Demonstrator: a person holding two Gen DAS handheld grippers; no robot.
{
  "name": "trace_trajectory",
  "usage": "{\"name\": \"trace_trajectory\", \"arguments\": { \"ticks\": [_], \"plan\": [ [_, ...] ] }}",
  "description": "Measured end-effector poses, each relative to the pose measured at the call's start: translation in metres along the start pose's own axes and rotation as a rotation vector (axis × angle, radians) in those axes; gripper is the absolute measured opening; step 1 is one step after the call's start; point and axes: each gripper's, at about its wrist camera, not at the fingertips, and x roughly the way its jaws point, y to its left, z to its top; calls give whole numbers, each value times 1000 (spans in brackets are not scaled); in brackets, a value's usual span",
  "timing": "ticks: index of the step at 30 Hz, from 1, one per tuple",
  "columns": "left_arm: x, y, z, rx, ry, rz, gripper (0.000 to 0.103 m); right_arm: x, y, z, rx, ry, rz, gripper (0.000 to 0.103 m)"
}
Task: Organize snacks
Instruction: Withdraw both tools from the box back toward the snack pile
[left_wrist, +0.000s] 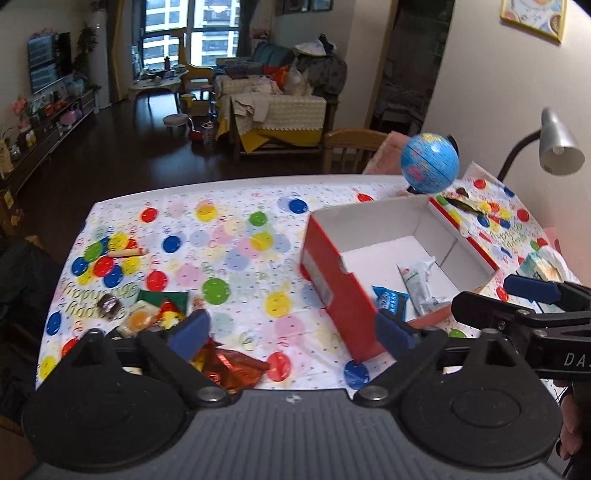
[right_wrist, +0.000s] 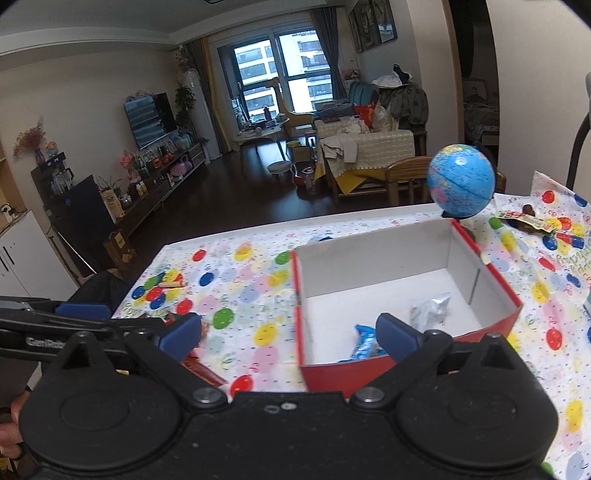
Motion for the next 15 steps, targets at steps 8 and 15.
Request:
{"name": "trace_trajectory", "arguments": {
  "ticks": [8, 15],
  "plan": [
    [-21, 52, -16, -32, -25, 33, 103, 17, 35, -9, -25, 25, 33, 102],
    [-20, 97, -31, -71, 6, 57, 103, 37, 63, -22, -28, 75, 45, 102]
  ]
}}
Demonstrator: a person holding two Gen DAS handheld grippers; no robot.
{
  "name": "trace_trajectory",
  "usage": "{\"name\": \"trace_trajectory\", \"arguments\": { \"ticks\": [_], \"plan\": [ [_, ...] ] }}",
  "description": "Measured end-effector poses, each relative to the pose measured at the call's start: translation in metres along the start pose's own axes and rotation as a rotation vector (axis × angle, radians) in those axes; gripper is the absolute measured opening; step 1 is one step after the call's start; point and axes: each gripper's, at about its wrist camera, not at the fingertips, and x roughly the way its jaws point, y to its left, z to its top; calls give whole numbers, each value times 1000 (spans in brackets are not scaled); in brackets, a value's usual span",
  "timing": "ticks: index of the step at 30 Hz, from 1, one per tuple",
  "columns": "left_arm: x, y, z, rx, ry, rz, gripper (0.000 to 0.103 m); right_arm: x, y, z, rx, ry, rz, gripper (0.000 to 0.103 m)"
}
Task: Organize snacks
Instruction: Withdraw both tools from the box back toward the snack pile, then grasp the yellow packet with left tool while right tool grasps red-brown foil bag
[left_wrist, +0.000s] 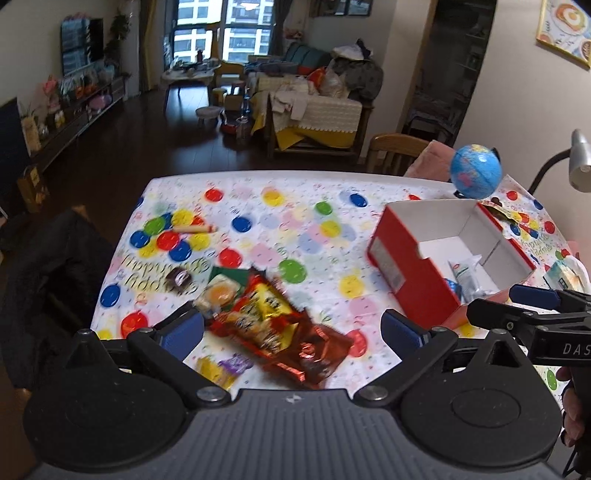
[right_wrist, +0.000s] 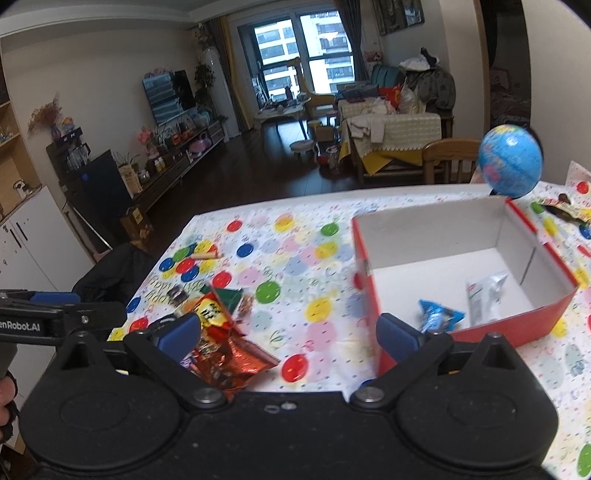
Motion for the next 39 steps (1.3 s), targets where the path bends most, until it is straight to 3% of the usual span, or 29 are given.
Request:
{"name": "trace_trajectory", "arguments": {
  "ticks": [12, 26, 33, 39],
  "plan": [
    [22, 38, -21, 12, 20, 78, 103, 47, 40, -16, -12, 83, 2, 102],
    [82, 90, -58, -109, 173, 91, 103, 108, 46, -40, 83, 208, -65, 97],
    [117, 102, -80, -72, 254, 147, 102, 136, 57, -49, 62, 269, -78, 91],
    [127, 104, -82, -94, 252, 125, 101, 154, 61, -51, 84, 303, -66, 85]
  ]
}}
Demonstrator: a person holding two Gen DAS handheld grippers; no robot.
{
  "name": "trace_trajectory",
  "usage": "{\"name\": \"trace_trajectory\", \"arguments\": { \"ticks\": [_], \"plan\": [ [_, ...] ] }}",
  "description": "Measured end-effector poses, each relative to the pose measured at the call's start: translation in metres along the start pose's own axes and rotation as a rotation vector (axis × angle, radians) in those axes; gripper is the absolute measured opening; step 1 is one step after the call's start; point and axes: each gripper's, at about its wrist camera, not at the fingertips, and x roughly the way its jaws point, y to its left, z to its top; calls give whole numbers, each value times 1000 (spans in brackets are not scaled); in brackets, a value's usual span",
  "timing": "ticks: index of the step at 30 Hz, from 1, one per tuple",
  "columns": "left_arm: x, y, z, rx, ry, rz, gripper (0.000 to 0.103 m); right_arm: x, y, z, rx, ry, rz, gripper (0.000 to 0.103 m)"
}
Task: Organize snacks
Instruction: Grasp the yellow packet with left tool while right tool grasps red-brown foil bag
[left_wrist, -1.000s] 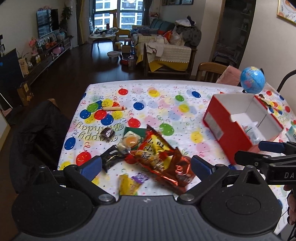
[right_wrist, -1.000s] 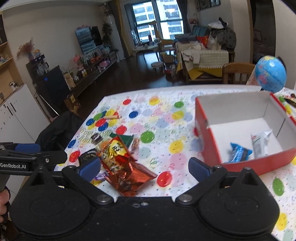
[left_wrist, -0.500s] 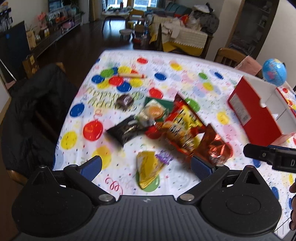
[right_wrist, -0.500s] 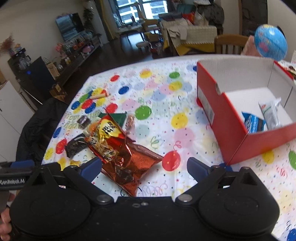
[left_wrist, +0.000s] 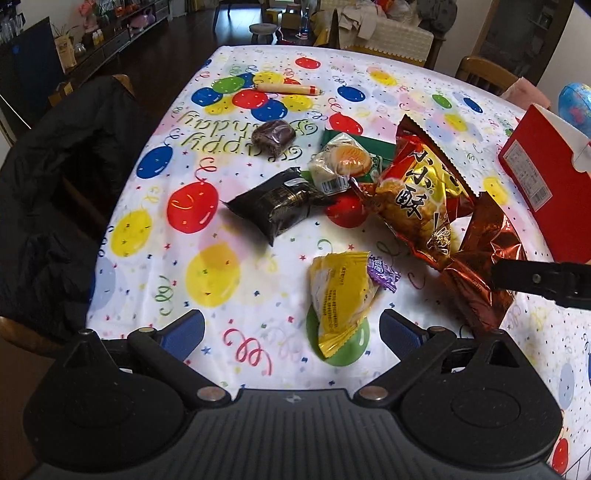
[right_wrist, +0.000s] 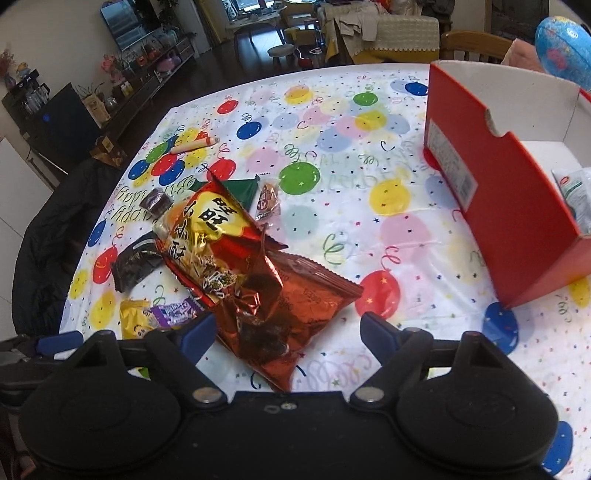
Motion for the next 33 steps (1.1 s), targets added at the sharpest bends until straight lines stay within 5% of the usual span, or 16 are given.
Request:
{"name": "trace_trajectory", "arguments": {
  "ticks": [7, 15, 23, 26, 33],
  "plan": [
    [11, -5, 5, 3, 6, 5, 101, 17, 3, 6, 12, 5, -3, 85],
    [17, -13, 9, 24, -13, -14, 68, 27, -3, 8, 50, 13, -2, 83],
    [11, -14, 9, 10, -20, -49, 37, 20, -2, 5, 31, -7, -7, 67],
    [10, -13, 10, 1, -15, -51, 34, 15, -1, 4, 21, -19, -11, 53],
    [1, -12, 9, -18, -19, -54, 34, -1, -3, 2, 23, -47, 15, 47]
  ]
}}
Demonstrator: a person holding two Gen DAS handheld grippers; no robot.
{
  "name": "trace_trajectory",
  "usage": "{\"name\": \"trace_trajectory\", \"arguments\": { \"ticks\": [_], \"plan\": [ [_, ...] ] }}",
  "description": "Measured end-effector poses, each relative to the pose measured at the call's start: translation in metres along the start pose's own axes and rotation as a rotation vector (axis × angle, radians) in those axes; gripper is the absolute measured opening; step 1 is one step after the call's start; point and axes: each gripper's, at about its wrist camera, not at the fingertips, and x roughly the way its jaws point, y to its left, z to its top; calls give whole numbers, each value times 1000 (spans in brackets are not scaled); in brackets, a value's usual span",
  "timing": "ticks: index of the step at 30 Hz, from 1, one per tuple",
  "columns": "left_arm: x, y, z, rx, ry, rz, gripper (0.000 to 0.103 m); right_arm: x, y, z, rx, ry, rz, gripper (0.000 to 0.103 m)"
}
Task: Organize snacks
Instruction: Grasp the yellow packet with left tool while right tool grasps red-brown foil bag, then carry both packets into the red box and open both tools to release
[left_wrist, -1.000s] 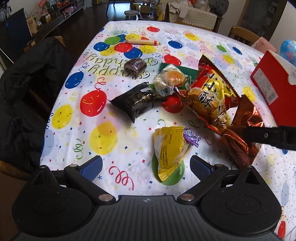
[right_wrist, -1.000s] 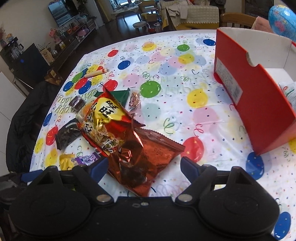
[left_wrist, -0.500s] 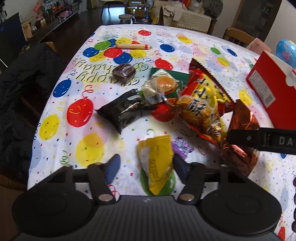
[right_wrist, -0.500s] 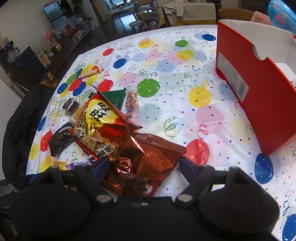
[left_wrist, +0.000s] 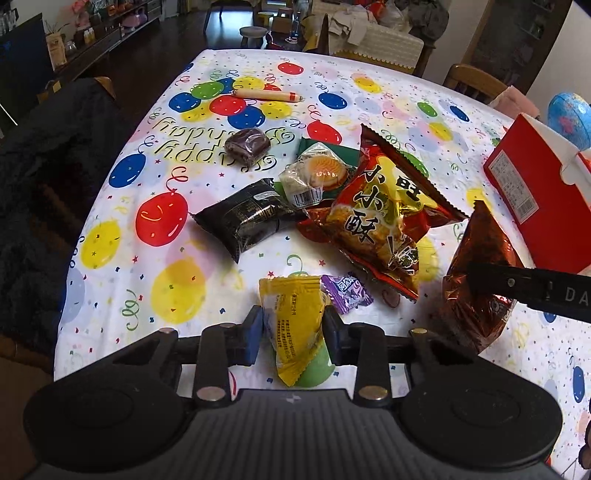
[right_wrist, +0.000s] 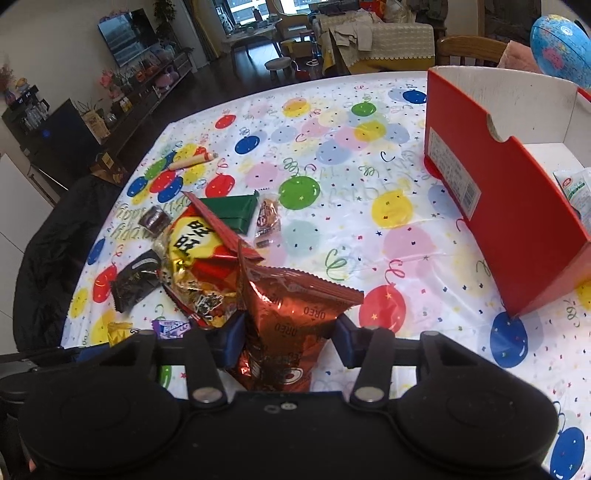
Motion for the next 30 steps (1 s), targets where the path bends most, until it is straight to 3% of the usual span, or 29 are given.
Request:
{"name": "trace_trajectory", "arguments": {
  "ticks": [15, 30],
  "plan": [
    [-51, -13, 0, -28, -28, -8, 33, -60, -8, 3, -16, -61, 23, 45],
    [-107, -82, 23, 38, -120, -55, 34, -135, -50, 25, -33, -174, 18, 45]
  ]
}}
